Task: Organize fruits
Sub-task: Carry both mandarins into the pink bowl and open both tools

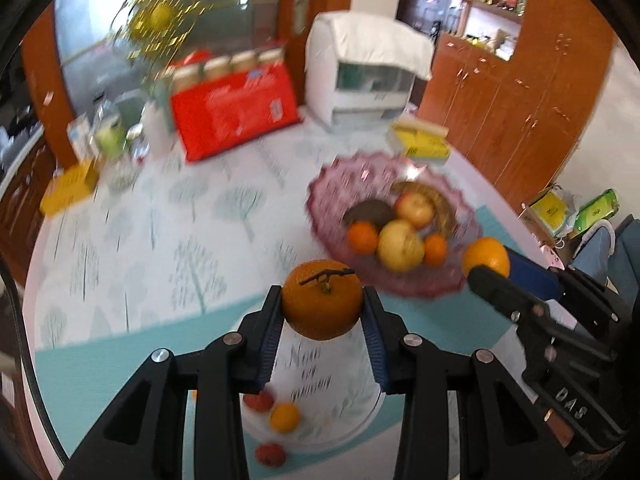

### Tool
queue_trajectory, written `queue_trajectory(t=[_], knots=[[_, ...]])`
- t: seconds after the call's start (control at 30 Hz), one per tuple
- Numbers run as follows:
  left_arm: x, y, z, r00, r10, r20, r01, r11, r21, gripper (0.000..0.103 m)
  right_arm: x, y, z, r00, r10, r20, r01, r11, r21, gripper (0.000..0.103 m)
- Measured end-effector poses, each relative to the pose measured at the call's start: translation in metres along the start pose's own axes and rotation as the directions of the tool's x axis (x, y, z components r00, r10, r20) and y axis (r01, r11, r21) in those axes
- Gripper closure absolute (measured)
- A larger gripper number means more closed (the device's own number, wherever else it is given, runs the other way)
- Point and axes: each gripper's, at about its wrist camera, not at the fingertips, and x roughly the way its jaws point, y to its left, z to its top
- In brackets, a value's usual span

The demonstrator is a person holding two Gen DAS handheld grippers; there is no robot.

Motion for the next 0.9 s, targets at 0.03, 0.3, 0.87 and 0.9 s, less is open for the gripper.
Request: queue_trajectory(t=[0.03, 0.3, 0.87, 0.9], knots=[[0.001, -0.004, 0.009, 1.000, 0.007, 0.015, -0.007, 1.000, 0.010, 0.066, -0.001, -0.006, 0.007, 1.000, -0.021, 0.015, 0.021, 1.000, 0.012, 0.071], [0.032, -0.027, 0.070, 0.996, 0.072, 0.053, -0.074, 0.997, 0.039, 0.066, 0.017, -0.050, 0.055, 0.975, -0.211, 0.072, 0.203, 0.974, 0.105, 0.071], [0.164, -0.028, 0.060, 0.969, 0.207, -0.138, -0.198, 0.977, 0.077, 0.066, 0.116, -0.074, 0.001, 0.959, -0.185, -0.216, 0.209, 0.974, 0.092, 0.071], [0.169, -0.029, 0.057, 0.966, 0.211, -0.146, -0.201, 0.976, 0.081, 0.066, 0.120, -0.073, -0.004, 0.956, -0.183, -0.231, 0.207, 0.975, 0.085, 0.071]])
